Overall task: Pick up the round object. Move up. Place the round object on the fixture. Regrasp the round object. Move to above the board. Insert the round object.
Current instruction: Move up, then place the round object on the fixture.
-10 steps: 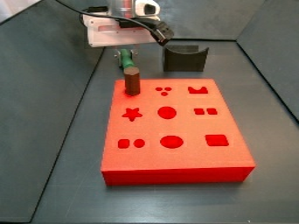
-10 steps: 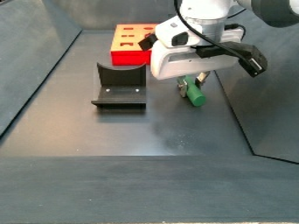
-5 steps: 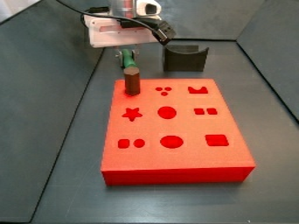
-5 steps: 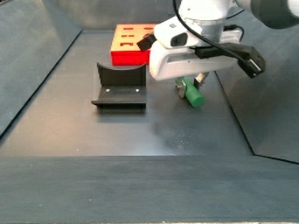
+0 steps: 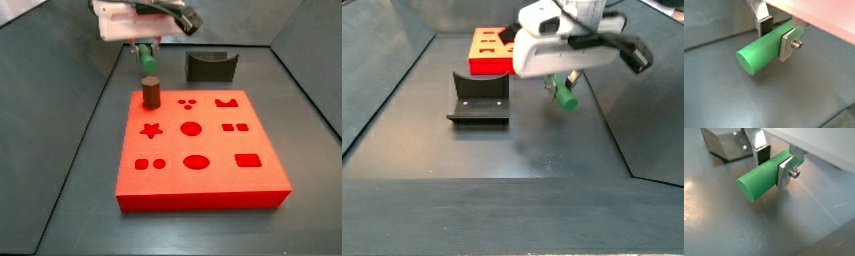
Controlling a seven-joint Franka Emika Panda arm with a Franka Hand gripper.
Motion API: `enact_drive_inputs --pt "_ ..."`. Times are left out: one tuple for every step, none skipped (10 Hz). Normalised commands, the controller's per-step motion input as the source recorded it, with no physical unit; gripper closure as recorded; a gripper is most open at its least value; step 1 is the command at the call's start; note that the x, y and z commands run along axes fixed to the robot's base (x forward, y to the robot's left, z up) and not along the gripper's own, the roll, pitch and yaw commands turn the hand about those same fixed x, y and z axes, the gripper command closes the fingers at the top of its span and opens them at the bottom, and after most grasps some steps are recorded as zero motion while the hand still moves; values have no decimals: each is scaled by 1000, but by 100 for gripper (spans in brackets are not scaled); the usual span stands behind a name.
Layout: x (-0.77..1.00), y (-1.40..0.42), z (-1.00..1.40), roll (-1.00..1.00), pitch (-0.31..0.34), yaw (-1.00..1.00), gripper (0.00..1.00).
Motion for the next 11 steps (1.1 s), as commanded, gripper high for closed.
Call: enact_drive_inputs --pt "-11 -7 269 0 38 -6 100" --pt "0 0 1000 0 0 0 100" --pt "1 1 1000 0 7 1 100" --pt "-10 1 1000 0 22 0 100" --pt "-14 1 1000 3 22 0 100" --pt "-21 2 1000 6 23 0 100" --pt "-24 2 1000 7 24 -1 100" --pt "-27 5 1000 10 27 0 100" --pt "-26 5 915 12 33 -1 100" --pt "-18 7 690 13 44 -1 100" --pt "-10 8 575 15 48 -1 100"
